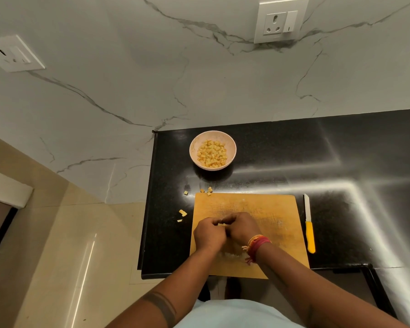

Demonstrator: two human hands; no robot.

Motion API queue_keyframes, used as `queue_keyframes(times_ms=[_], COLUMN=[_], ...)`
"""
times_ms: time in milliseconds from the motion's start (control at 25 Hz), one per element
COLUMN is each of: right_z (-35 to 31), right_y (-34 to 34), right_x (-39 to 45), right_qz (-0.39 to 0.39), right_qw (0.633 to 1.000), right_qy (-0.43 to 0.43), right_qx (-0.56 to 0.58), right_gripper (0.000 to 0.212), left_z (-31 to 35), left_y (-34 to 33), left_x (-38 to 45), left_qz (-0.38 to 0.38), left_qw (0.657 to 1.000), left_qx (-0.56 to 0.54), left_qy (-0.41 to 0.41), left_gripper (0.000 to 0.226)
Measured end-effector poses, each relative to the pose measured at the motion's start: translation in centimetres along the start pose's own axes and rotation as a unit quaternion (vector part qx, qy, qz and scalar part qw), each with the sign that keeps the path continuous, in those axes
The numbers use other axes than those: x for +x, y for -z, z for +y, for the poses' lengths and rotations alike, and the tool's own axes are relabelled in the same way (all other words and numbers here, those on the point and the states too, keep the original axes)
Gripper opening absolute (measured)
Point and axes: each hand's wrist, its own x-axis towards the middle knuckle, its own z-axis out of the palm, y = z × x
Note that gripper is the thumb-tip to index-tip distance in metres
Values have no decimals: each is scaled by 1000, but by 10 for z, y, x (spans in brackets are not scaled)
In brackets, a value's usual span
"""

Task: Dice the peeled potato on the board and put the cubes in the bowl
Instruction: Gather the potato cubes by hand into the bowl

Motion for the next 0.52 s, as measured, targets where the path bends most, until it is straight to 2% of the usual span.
queue_keyframes(times_ms=[200,320,440,520], right_z=[2,-3,-28,-53], right_y=[12,22,41,56], right_x=[3,9,18,30], right_qz=[-54,-87,-94,-93], right_qw=[982,951,934,937], right_qy=[-68,-107,-81,-60], right_qx=[169,278,336,332], right_gripper=[13,11,11,14], left_z=[-1,11,37,63], left_y=[8,15,29,43], left_x=[10,14,27,39], left_qz=[-25,-60,-74,-72], left_qw=[982,964,957,957], left_qx=[-161,-232,-265,-269], left_qy=[96,111,91,77], left_gripper=[14,10,8,8])
